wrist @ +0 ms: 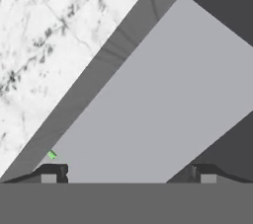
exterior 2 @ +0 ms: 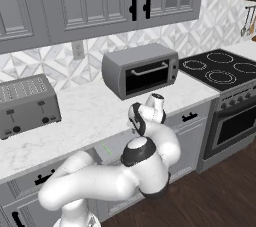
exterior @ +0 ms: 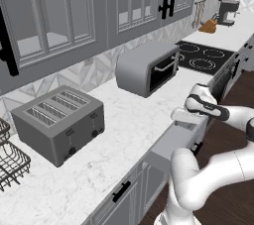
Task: Take a straw from the drawer in front and place it inside the glass cup on the dining counter.
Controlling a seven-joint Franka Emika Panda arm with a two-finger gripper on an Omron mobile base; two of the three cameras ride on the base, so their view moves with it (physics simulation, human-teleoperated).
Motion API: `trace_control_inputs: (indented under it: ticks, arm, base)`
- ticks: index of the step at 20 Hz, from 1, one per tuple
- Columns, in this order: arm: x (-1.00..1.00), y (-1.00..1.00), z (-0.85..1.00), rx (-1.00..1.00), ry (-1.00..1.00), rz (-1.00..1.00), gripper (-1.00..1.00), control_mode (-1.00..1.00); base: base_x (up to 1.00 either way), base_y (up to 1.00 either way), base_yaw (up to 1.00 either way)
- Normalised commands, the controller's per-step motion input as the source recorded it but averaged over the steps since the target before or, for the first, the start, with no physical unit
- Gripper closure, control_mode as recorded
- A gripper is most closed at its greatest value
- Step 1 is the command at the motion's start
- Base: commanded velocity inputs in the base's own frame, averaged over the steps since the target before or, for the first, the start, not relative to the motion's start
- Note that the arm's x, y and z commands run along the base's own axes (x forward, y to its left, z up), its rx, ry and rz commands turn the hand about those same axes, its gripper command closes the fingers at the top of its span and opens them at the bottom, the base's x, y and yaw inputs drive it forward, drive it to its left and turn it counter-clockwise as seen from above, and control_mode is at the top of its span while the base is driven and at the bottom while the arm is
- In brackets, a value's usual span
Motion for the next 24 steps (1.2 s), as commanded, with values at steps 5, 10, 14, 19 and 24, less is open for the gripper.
trace_control_inputs:
  ticks: [5,10,14,19,24]
  arm:
    - [-0.48,-0.41,-0.64,-0.03,0.01,0.05,-1.00,-1.00]
    - [-0.64,-0.52,-0.71,-0.03,0.07,0.07,-1.00,-1.00]
    - [-0.73,-0.54,-0.67,-0.03,0.10,0.08,-1.00,-1.00]
    - [-0.96,-0.67,-0.57,0.00,0.07,0.07,-1.00,-1.00]
    - [-1.00,-0.73,-0.52,0.00,0.03,0.05,-1.00,-1.00]
  base:
    - [0.00,0.00,0.00]
    - [0.00,0.00,0.00]
    - [0.00,0.00,0.00]
    - [0.00,0.00,0.00]
    - [0.00,0.00,0.00]
